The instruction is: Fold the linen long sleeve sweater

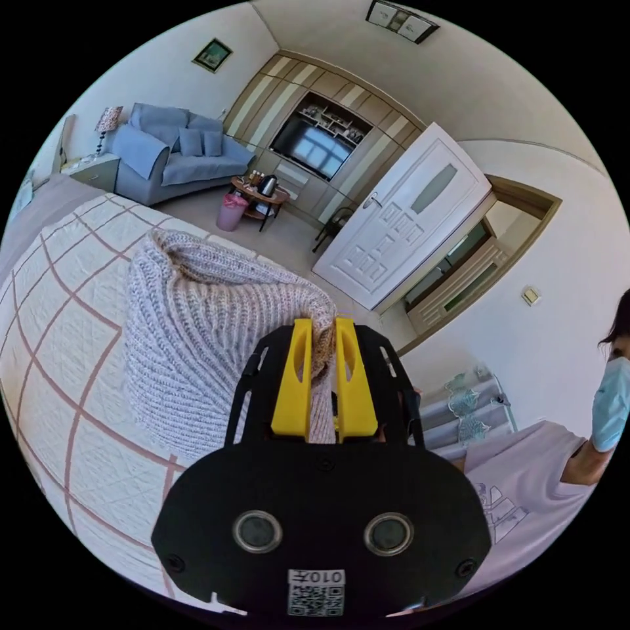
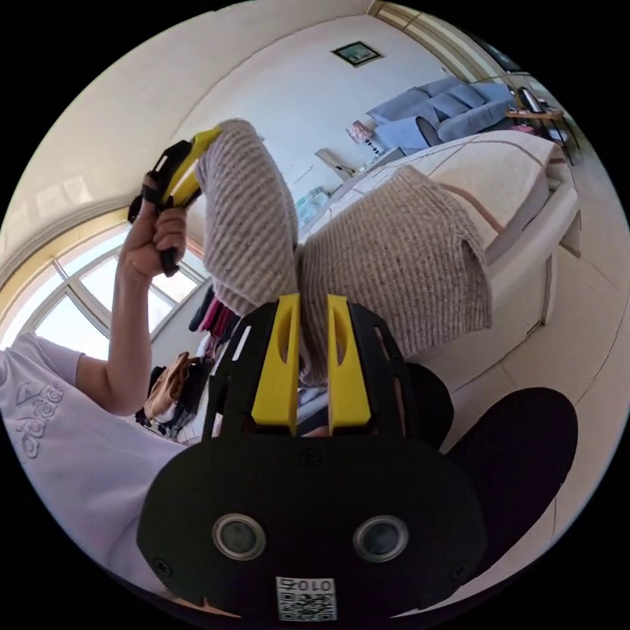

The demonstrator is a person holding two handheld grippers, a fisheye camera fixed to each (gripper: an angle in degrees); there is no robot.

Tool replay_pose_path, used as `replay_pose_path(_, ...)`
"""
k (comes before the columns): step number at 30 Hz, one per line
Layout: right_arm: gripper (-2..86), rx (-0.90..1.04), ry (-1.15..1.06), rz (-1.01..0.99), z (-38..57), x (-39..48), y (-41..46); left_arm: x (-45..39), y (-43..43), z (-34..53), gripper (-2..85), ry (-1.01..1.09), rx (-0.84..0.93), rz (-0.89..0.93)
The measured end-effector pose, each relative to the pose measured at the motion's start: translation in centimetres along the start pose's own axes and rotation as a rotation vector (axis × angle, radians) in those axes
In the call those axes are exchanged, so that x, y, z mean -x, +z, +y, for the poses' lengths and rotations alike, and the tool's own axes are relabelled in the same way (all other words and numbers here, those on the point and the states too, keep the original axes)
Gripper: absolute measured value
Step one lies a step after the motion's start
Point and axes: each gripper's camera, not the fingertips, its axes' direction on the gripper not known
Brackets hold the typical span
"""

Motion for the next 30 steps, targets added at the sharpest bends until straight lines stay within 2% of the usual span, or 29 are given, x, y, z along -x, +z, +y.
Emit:
replay_pose_path(2, 10.7, -0.063, 0.03, -0.122, -0.2, -3.2, -2.8, -1.0, 3.7, -2.8, 6.2, 0.034, 0.07, -0.017)
replay_pose_path(7, 15.6, -0.058, 0.041, -0.238, -0.7, -7.6, -5.0, 0.4, 14.7, -7.6, 6.3, -0.012, 0.286, -0.026)
replay_pose_path(10, 16.2, -0.067, 0.08, -0.249, -1.1, -9.5, -5.6, 1.8, 18.5, -9.2, 6.6, -0.059, 0.365, -0.036)
replay_pose_path(13, 16.3, -0.073, 0.148, -0.255, -1.2, -11.2, -6.4, 2.5, 19.9, -10.6, 7.0, -0.099, 0.373, -0.039)
replay_pose_path(17, 17.4, -0.126, 0.186, -0.267, -1.2, -12.5, -8.1, 2.3, 20.8, -12.4, 8.1, -0.099, 0.387, -0.056)
replay_pose_path(20, 18.2, -0.073, 0.194, -0.23, -2.6, -12.5, -7.0, 1.1, 21.7, -13.8, 9.7, -0.044, 0.423, -0.041)
replay_pose_path(26, 17.1, -0.034, 0.24, -0.093, -5.5, -11.6, -5.4, -4.7, 19.8, -17.0, 12.5, 0.219, 0.408, 0.109)
replay_pose_path(28, 17.1, -0.026, 0.249, -0.066, -5.8, -12.0, -5.7, -6.6, 15.2, -17.7, 14.5, 0.374, 0.392, 0.045)
replay_pose_path(30, 17.6, -0.021, 0.292, -0.028, -5.8, -12.7, -6.2, -5.6, 11.6, -17.7, 16.6, 0.437, 0.407, -0.077)
